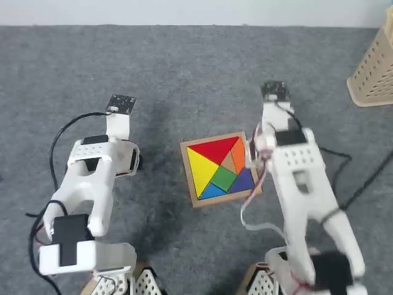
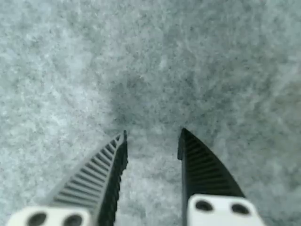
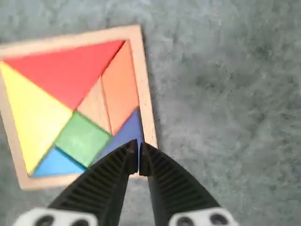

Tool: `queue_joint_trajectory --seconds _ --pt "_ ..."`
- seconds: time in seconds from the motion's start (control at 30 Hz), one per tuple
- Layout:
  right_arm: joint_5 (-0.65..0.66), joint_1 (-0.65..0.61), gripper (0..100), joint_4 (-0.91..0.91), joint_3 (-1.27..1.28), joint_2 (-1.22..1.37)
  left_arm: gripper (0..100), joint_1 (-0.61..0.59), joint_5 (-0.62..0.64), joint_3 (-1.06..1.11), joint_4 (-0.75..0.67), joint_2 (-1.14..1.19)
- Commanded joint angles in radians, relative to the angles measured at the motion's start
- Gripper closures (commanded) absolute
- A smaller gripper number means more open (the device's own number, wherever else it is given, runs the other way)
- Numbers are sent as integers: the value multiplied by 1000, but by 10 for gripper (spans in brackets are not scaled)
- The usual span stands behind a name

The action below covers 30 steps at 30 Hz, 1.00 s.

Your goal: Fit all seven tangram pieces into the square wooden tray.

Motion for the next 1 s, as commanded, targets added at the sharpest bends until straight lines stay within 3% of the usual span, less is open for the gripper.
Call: queue_joint_trajectory --seconds 0.0,0.3,0.67,0.83,0.97 --pt "89 38 993 -25 121 -199 872 -6 12 15 -48 -48" --pt "301 168 992 -24 466 -492 894 0 14 352 -250 -457" --pt "450 283 992 -24 712 -829 895 0 11 748 -450 -956" --pt "466 334 992 -15 809 -1021 896 -6 9 885 -465 -1174" --pt "462 357 992 -15 908 -1178 896 -6 9 898 -345 -1327"
